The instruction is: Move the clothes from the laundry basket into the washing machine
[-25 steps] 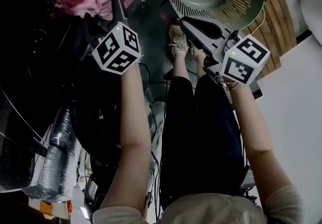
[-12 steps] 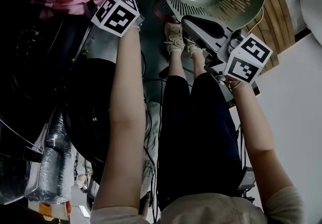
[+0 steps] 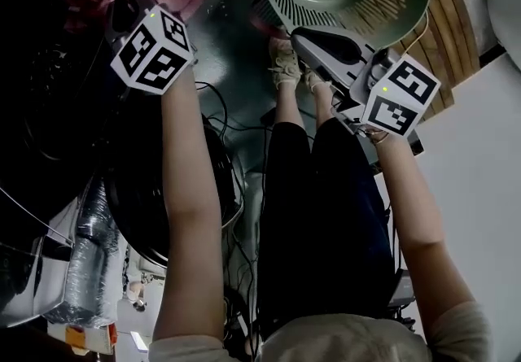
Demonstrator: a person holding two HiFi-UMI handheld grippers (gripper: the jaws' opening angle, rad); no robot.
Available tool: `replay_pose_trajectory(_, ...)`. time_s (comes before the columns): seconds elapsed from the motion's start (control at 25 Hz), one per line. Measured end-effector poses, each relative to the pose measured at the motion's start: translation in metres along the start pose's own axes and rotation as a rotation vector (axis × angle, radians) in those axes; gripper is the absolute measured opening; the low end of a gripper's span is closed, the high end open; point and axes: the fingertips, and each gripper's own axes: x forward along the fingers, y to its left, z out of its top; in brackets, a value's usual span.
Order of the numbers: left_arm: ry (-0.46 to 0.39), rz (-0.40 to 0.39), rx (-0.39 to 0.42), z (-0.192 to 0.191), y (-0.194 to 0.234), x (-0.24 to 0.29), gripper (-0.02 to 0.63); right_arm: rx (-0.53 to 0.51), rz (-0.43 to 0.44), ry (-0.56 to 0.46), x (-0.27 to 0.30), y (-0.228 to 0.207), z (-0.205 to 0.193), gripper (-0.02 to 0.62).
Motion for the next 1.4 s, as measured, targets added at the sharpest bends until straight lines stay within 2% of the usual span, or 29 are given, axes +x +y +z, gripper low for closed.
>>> replay_pose_trajectory(0.12, -0.076, 0.068, -0.021, 0.034, 0.036, 0.001, 0.048, -0.014, 0.017, 0.001, 0.005, 0.006, 0.003, 0.021)
replay_pose_trajectory(0.24, -0.142, 0.130, 0.009, 0.062, 0.058, 0.008, 0.049, -0.016, 0.031, -0.001, 0.010, 0.011, 0.004, 0.020)
replay_pose_trajectory(0.32, -0.157, 0.152, 0.026, 0.068, 0.064, 0.017, 0.051, -0.013, 0.040, 0.004, 0.014, 0.015, 0.002, 0.018)
replay_pose_trajectory(0.44, -0.088, 0.128, -0.042, 0.051, 0.064, 0.039, 0.063, -0.010, 0.049, 0.019, 0.019, 0.016, -0.003, 0.018)
replay_pose_trajectory(0.56, -0.012, 0.067, -0.108, 0.033, 0.056, 0.049, 0.234, 0.002, 0.052, 0.023, 0.019, 0.016, -0.007, 0.018)
replay_pose_trajectory(0.68, 0.006, 0.042, -0.122, 0.032, 0.055, 0.037, 0.286, 0.004, 0.049, 0.024, 0.019, 0.017, -0.009, 0.018)
replay_pose_trajectory(0.84, -0.019, 0.068, -0.162, 0.035, 0.059, -0.003, 0.296, 0.017, 0.048, 0.019, 0.019, 0.021, -0.008, 0.018)
replay_pose_trajectory(0.96, 0.006, 0.068, -0.209, 0.022, 0.043, -0.031, 0.296, 0.017, 0.047, 0.011, 0.018, 0.023, -0.004, 0.018)
replay_pose_trajectory(1.04, 0.059, 0.006, -0.244, 0.003, 0.017, -0.037, 0.309, 0.020, 0.046, 0.009, 0.017, 0.023, -0.003, 0.018)
replay_pose_trajectory(1.12, 0.128, -0.077, -0.253, -0.018, -0.014, -0.030, 0.375, 0.022, 0.053, 0.001, 0.017, 0.023, -0.001, 0.018)
replay_pose_trajectory(1.2, 0.176, -0.129, -0.250, -0.032, -0.038, -0.018, 0.413, 0.019, 0.057, -0.009, 0.016, 0.022, 0.000, 0.018)
replay_pose_trajectory(1.28, 0.195, -0.116, -0.245, -0.039, -0.043, -0.006, 0.423, 0.023, 0.056, -0.011, 0.015, 0.019, -0.002, 0.018)
replay_pose_trajectory(1.4, 0.246, -0.040, -0.191, -0.051, -0.031, 0.015, 0.423, 0.020, 0.066, -0.006, 0.013, 0.017, -0.005, 0.018)
